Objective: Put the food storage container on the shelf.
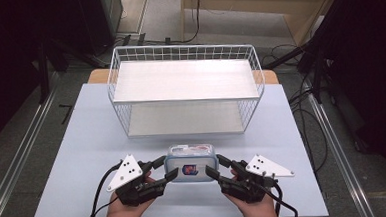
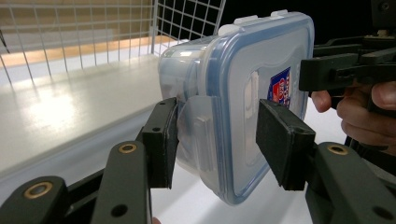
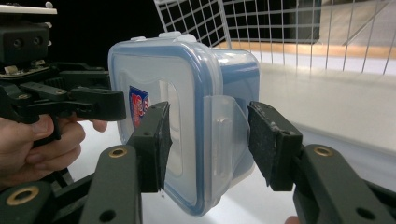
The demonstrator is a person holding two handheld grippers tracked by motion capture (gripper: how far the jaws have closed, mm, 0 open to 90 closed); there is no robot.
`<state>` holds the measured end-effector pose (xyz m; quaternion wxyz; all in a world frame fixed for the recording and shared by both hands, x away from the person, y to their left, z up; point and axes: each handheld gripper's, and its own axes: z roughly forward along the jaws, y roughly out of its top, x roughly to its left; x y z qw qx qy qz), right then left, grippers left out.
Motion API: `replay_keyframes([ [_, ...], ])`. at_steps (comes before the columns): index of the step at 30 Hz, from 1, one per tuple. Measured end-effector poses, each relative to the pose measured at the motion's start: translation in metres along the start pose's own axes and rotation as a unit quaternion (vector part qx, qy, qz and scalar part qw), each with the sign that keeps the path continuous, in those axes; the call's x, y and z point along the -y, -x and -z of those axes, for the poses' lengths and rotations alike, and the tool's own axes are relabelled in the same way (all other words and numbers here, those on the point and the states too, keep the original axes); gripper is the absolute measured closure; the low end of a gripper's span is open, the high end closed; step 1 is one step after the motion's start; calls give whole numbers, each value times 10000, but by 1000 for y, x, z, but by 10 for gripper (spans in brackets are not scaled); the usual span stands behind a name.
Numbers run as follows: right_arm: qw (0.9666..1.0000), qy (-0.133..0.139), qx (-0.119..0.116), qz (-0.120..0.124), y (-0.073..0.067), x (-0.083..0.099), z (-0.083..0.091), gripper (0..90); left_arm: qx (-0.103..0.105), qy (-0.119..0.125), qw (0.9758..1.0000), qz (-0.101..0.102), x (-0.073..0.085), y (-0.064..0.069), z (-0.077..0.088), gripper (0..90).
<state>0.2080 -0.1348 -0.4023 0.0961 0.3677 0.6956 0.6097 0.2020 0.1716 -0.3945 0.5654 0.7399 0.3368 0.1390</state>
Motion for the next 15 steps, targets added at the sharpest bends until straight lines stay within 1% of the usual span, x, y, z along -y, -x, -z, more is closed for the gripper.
replay_keyframes([
  [1, 10000, 31, 7, 29, 0, -1, 0, 514, -7, 46, 10000, -38, -3, 0, 0, 503],
  [3, 10000, 56, 4, 34, -1, -3, 0, 513, -16, 65, 10000, -58, -5, -1, 1, 502],
  [4, 9999, 111, 9, 76, -1, -7, -1, 513, -12, 95, 9999, -112, -9, -1, 2, 502],
  [9, 9995, 265, 3, 150, -3, -13, -1, 511, -55, 222, 9994, -261, -17, -1, 5, 503],
  [15, 9984, 464, 19, 334, -7, -24, 0, 509, -95, 403, 9983, -409, -27, 1, 8, 502],
])
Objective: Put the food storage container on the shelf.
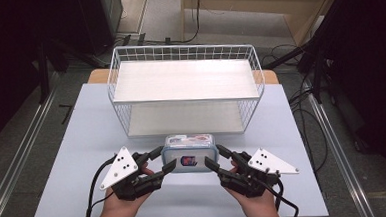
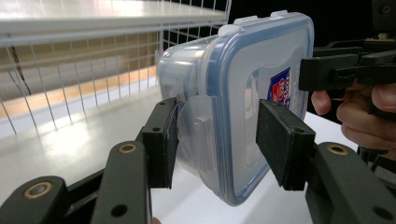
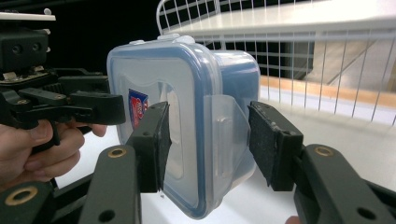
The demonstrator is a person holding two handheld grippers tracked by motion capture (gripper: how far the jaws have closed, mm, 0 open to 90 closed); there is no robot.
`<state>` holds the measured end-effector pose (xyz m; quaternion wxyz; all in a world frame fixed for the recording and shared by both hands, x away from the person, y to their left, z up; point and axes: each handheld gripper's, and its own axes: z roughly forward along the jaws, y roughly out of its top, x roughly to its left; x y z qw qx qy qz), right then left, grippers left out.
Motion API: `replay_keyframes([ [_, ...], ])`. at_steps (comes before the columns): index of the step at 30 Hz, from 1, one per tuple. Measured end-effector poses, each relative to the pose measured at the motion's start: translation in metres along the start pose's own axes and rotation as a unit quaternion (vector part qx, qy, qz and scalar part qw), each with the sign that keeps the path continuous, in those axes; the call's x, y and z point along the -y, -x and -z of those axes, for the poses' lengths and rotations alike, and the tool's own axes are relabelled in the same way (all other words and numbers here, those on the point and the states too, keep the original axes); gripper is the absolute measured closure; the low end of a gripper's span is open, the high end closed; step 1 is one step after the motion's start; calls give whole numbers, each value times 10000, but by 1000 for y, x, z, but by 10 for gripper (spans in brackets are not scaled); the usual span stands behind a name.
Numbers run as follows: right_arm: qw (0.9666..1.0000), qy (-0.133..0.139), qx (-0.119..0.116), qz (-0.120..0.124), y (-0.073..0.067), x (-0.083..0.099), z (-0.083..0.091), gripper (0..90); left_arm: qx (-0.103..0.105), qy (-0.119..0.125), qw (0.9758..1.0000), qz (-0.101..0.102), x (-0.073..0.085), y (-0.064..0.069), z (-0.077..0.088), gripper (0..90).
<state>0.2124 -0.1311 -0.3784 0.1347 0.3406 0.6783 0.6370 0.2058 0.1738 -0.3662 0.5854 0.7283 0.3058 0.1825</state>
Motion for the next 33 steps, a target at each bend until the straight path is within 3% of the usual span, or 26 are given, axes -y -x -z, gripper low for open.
replay_keyframes([
  [20, 9969, 604, 39, 504, -9, -41, 6, 507, -24, 527, 9978, -406, -39, 1, 7, 502],
  [33, 9947, 840, 55, 595, -11, -61, 8, 507, 9, 712, 9959, -566, -59, -1, 6, 502],
])
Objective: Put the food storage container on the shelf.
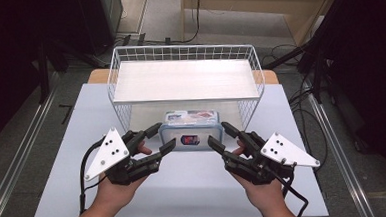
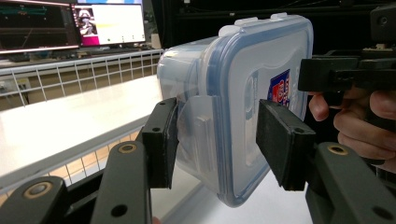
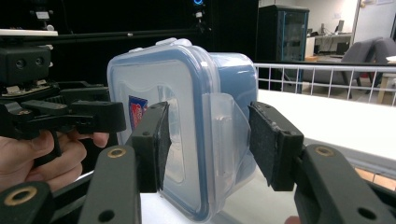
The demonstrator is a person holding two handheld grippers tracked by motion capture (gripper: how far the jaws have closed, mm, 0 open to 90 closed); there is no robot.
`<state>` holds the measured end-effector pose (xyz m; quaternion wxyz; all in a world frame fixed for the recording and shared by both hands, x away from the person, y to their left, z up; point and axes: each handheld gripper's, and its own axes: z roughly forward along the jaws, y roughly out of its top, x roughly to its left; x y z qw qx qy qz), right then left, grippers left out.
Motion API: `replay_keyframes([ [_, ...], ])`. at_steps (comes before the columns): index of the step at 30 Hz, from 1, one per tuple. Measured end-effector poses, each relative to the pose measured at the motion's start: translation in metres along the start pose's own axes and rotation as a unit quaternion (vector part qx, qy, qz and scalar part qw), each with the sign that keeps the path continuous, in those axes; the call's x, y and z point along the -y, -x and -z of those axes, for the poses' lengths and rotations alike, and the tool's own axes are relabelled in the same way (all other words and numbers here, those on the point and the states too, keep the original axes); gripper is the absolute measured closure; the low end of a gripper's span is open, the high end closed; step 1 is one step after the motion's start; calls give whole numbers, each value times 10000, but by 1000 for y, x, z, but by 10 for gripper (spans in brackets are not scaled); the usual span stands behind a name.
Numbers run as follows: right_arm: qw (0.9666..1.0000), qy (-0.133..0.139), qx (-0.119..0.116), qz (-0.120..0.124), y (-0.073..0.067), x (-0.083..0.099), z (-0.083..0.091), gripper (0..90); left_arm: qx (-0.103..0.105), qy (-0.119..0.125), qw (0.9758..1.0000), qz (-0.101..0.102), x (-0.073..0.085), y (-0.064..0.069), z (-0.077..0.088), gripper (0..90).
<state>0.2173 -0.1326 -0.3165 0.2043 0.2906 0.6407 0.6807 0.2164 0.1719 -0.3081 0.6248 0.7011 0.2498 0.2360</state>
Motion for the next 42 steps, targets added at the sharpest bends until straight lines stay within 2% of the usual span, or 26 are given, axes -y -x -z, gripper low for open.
replay_keyframes([
  [7, 9999, 74, 17, 70, 5, -15, -7, 506, 22, 113, 9998, -148, -16, -11, -7, 501],
  [11, 9999, 113, 24, 126, 8, -20, -11, 506, 22, 131, 9997, -181, -20, -16, -9, 501],
  [13, 9999, 106, 26, 55, 13, -23, -17, 506, 7, 83, 9999, -139, -23, -23, -14, 501],
  [15, 9999, 26, -15, -96, 21, -23, -24, 506, -5, 27, 10000, -11, -22, -31, -20, 501],
  [17, 9998, -17, -32, -181, 25, -23, -28, 506, -11, 16, 10000, 33, -21, -34, -22, 501],
  [18, 9995, -72, -36, -319, 32, -22, -35, 506, -22, 0, 10000, 87, -21, -41, -26, 500],
  [19, 9993, -96, -32, -353, 34, -22, -38, 506, -22, 0, 10000, 87, -21, -41, -26, 500],
  [21, 9991, -126, -15, -409, 39, -23, -44, 506, -4, -7, 9998, 184, -21, -50, -31, 500],
  [26, 9988, -219, 51, -432, 46, -26, -55, 506, 59, -56, 9995, 319, -24, -66, -42, 497],
  [27, 9988, -219, 51, -432, 46, -26, -55, 506, 59, -56, 9995, 319, -24, -66, -42, 497],
  [31, 9985, -285, 118, -447, 56, -29, -64, 506, 82, -141, 9991, 396, -25, -78, -52, 497],
  [35, 9979, -299, 114, -566, 66, -31, -72, 506, 71, -137, 9988, 465, -29, -87, -60, 496],
  [39, 9977, -318, 126, -585, 72, -35, -81, 506, 63, -116, 9985, 527, -31, -95, -64, 496],
  [42, 9977, -308, 141, -591, 79, -37, -89, 506, 45, -68, 9984, 558, -33, -105, -70, 495],
])
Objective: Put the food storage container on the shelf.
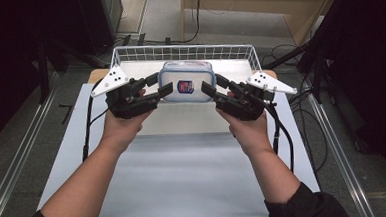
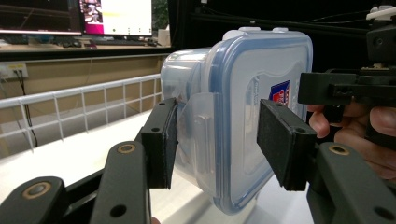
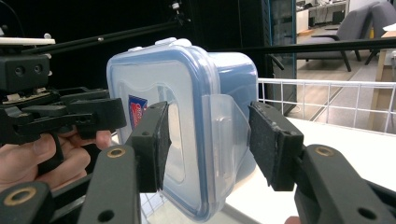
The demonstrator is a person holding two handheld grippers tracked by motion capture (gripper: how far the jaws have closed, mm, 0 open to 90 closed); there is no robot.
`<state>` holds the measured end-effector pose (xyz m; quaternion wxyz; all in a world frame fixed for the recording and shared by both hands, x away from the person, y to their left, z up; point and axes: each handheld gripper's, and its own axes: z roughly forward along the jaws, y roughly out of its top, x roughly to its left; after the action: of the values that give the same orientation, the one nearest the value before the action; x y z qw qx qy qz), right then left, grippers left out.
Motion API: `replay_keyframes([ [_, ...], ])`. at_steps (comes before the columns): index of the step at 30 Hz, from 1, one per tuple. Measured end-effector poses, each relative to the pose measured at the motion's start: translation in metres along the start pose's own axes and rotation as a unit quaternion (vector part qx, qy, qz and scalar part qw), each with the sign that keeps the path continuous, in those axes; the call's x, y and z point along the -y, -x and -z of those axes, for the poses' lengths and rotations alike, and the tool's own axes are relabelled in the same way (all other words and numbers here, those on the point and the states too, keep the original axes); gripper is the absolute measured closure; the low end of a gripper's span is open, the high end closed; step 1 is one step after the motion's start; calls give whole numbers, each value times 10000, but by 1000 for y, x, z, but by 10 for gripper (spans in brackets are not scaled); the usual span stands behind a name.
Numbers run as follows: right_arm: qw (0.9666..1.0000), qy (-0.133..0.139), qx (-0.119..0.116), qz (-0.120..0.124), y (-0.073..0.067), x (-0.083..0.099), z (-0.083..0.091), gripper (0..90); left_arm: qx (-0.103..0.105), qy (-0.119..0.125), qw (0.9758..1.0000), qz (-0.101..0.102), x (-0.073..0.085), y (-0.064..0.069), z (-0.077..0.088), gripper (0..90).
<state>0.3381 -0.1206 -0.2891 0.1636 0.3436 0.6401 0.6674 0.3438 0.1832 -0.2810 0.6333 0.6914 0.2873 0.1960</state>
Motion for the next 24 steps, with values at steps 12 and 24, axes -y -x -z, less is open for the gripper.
replay_keyframes([
  [12, 9998, -27, -10, -202, 17, -5, -20, 504, -65, 30, 9998, 169, -3, -18, -13, 493],
  [24, 9964, -472, -182, -674, 27, -23, -24, 533, 186, -278, 9937, 1070, -10, -31, -16, 506],
])
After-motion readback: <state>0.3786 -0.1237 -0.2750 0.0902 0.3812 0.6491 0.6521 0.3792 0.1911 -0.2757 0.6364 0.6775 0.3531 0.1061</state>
